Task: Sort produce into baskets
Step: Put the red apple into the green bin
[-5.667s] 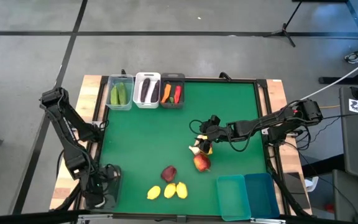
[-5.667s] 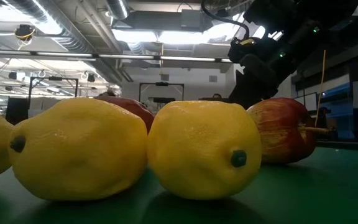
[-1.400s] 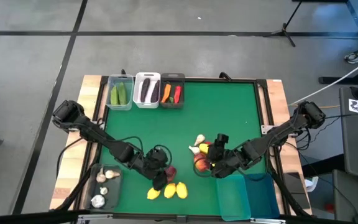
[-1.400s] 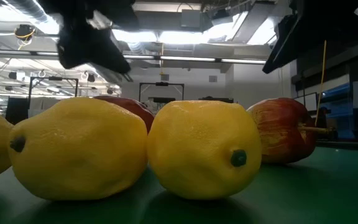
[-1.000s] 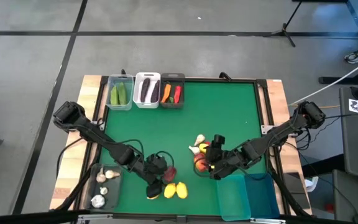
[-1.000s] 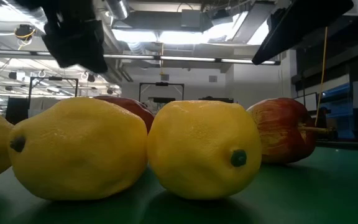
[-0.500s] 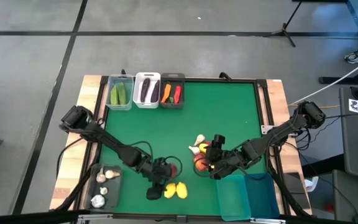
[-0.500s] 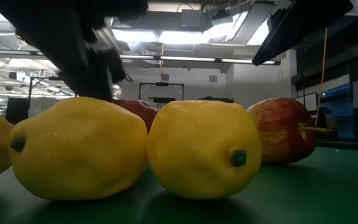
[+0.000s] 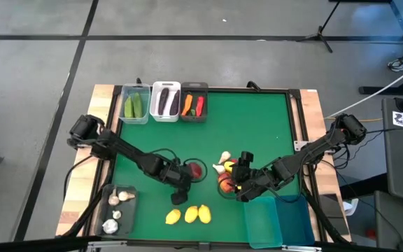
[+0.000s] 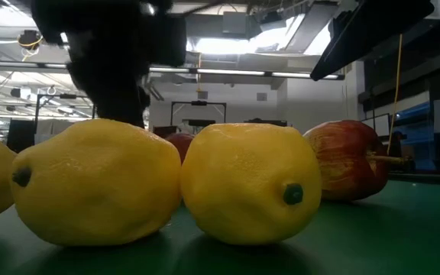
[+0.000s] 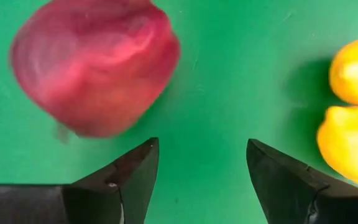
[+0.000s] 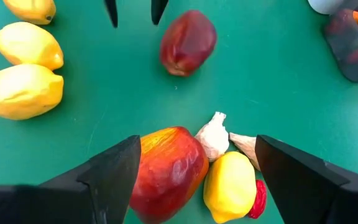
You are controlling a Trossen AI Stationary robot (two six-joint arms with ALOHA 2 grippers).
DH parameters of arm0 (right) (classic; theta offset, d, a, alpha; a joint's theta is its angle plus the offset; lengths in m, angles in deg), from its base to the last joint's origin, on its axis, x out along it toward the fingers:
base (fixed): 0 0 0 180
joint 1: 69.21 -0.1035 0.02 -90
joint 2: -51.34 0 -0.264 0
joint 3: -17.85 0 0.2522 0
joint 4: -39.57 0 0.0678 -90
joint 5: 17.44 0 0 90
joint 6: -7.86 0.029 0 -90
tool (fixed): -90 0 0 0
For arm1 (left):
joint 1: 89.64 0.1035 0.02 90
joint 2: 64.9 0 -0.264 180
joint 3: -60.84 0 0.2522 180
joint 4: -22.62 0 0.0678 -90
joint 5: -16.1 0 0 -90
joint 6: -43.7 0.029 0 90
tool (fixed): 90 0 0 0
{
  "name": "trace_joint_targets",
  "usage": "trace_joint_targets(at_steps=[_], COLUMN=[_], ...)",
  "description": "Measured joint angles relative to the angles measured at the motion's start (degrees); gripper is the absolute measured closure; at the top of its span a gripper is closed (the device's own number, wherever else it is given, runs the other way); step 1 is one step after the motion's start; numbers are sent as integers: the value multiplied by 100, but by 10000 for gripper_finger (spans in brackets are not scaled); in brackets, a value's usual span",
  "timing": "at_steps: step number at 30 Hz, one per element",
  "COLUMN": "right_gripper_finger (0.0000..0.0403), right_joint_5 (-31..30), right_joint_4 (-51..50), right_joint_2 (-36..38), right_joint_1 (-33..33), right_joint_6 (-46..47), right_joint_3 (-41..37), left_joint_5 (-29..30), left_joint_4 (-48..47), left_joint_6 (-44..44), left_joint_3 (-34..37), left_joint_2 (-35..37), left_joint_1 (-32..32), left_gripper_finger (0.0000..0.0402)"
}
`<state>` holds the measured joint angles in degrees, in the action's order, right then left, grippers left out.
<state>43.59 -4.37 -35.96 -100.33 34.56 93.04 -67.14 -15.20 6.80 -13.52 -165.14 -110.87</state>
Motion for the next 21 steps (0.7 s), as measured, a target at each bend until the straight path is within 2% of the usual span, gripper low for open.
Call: trace_joint_targets(at_steps=[3, 6, 10, 12, 14, 16, 21], right_gripper_finger=[86, 86, 86, 86, 86, 86, 86], right_joint_5=[0, -1, -15, -17, -17, -17, -20], right_joint_4=[1, 0, -2, -2, 0, -1, 0], right_joint_2=[0, 0, 0, 0, 0, 0, 0], right_joint_1=[0, 0, 0, 0, 0, 0, 0], right_joint_6=[0, 0, -2, -2, -2, -2, -1], right_joint_3=[0, 0, 0, 0, 0, 0, 0], left_joint_5=[199, 708, 1170, 1179, 1143, 1087, 271], left_joint_4=[-74, -77, -104, -122, -172, -203, -386], left_joint_6=[385, 1000, 2235, 2993, 3382, 3195, 2465], left_joint_3=[0, -2, -2, -2, -2, -2, -2], left_joint_2=[251, 454, 609, 611, 609, 609, 609], left_joint_1=[-48, -77, -66, -22, 67, 234, 479], left_gripper_finger=[164, 164, 164, 164, 164, 159, 116])
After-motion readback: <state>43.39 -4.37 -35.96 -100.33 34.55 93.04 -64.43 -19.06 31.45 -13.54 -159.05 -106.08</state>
